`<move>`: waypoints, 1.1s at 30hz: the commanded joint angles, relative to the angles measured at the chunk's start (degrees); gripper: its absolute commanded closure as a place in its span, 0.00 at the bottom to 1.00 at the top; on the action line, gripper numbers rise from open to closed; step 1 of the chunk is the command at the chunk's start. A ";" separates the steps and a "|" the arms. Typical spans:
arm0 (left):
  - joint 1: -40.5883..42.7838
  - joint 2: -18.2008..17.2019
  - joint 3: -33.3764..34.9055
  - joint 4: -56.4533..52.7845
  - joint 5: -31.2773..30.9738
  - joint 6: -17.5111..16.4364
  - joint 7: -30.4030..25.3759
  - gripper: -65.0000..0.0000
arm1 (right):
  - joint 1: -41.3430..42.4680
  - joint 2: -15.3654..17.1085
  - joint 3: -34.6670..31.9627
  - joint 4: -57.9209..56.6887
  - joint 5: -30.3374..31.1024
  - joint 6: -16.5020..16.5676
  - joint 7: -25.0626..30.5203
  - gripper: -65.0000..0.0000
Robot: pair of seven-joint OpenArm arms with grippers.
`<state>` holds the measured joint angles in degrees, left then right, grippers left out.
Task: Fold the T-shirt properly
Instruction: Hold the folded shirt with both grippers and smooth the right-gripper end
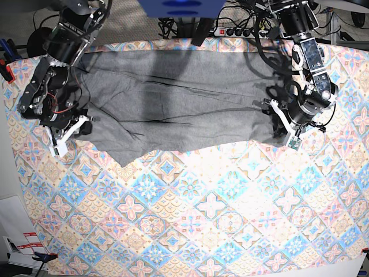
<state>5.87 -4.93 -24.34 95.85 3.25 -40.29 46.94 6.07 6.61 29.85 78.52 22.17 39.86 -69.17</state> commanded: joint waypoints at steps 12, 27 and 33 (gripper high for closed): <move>-0.46 -0.57 -0.15 1.25 -0.48 0.29 -1.00 1.00 | 1.01 2.31 -2.37 1.52 0.99 0.14 1.17 0.92; -0.46 -0.57 -0.15 1.07 -0.48 0.29 -1.18 1.00 | -2.42 3.54 1.14 12.51 0.99 0.14 1.17 0.95; -0.46 -0.57 -0.15 1.07 -0.48 0.29 -1.09 1.00 | -2.77 3.45 1.50 14.71 0.99 0.14 0.90 0.91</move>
<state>5.91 -4.91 -24.34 95.85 3.25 -40.32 46.94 2.39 9.26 31.18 92.51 22.39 39.88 -69.49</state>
